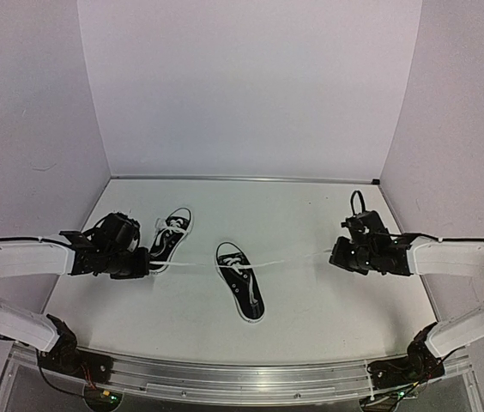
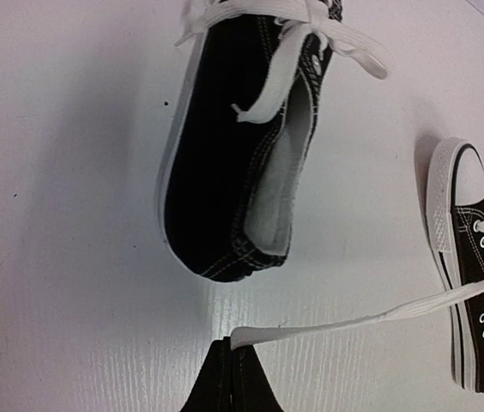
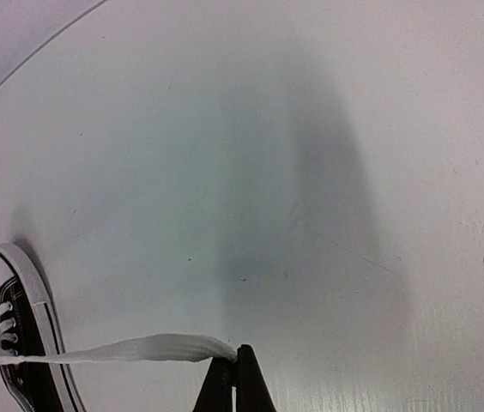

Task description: Tie the shoes

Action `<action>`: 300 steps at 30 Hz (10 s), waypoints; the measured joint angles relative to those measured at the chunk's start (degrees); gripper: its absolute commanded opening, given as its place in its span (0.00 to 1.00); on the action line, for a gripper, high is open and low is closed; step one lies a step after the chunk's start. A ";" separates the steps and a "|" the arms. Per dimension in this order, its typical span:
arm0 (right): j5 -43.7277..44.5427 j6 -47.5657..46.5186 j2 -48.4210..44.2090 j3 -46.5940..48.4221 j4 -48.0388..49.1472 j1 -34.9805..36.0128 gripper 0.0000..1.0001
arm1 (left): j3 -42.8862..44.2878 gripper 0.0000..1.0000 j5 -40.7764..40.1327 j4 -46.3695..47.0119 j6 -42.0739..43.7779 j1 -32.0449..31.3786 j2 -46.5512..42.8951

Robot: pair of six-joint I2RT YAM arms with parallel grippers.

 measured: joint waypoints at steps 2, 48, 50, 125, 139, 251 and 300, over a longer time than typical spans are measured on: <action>1.41 3.32 -0.08 -0.87 -0.73 -0.41 0.00 | -0.38 0.00 -1.81 -1.05 -2.48 0.00 -1.15; -19.74 -20.36 -10.68 1.15 2.64 -3.98 0.98 | 12.81 0.99 2.05 -5.88 18.48 -2.11 0.38; -22.87 -22.73 -7.56 2.09 2.58 -3.69 0.98 | 12.79 1.00 0.72 -4.40 19.08 -2.32 -0.58; 3.55 -18.72 8.36 18.06 -14.41 21.40 0.98 | 29.16 0.00 19.68 -0.54 59.19 -10.32 37.77; -6.18 -16.16 11.53 11.60 -8.22 9.24 0.92 | 21.36 0.00 27.57 25.06 49.33 -12.70 27.14; -29.07 -15.30 13.55 24.36 -0.31 10.16 0.98 | 6.45 0.00 25.17 42.15 53.08 -12.83 21.30; -46.93 -10.85 28.34 26.72 13.30 12.43 0.39 | 7.85 0.00 22.79 44.54 52.93 -13.19 21.48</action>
